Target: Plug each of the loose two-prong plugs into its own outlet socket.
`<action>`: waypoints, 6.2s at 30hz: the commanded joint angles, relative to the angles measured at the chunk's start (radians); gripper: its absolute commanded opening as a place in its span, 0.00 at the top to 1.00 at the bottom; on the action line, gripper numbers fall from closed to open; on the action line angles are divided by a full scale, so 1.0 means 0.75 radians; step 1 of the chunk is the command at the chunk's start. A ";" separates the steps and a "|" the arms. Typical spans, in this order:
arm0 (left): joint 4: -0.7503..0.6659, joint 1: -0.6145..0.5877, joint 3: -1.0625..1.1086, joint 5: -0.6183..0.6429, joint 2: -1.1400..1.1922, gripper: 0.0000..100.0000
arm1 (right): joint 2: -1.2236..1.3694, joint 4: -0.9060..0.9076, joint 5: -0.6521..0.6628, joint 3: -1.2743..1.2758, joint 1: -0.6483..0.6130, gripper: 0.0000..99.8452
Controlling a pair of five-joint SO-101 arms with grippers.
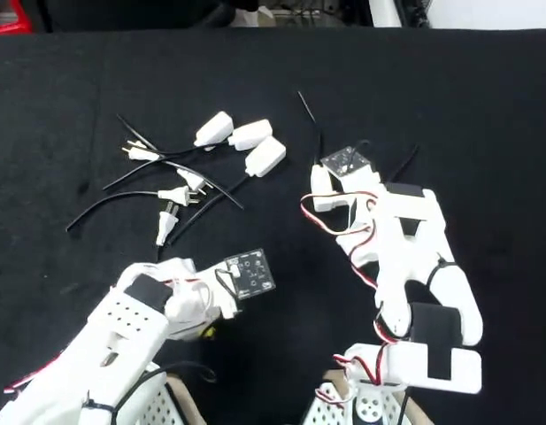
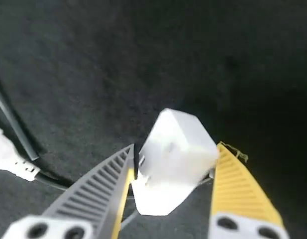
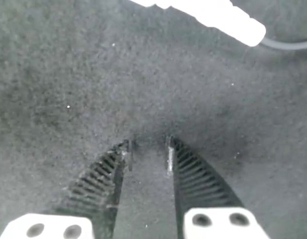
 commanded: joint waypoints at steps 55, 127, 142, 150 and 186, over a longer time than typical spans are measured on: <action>0.072 0.011 0.095 -0.794 -0.295 0.75 | -0.040 -0.045 -0.010 -0.005 -0.016 0.89; 0.305 -1.075 -0.402 0.160 -0.546 0.75 | -0.187 0.344 -0.123 -0.224 -0.489 0.89; -0.323 -1.372 0.414 0.180 -0.599 0.75 | -0.007 -0.297 -1.185 -0.406 -1.148 0.79; -0.511 -1.427 0.541 0.272 -0.694 0.75 | 0.300 -0.385 -1.559 -0.600 -1.307 0.79; -0.070 -1.325 0.555 0.143 -1.070 0.75 | 0.823 0.540 -1.453 -1.460 -1.144 0.99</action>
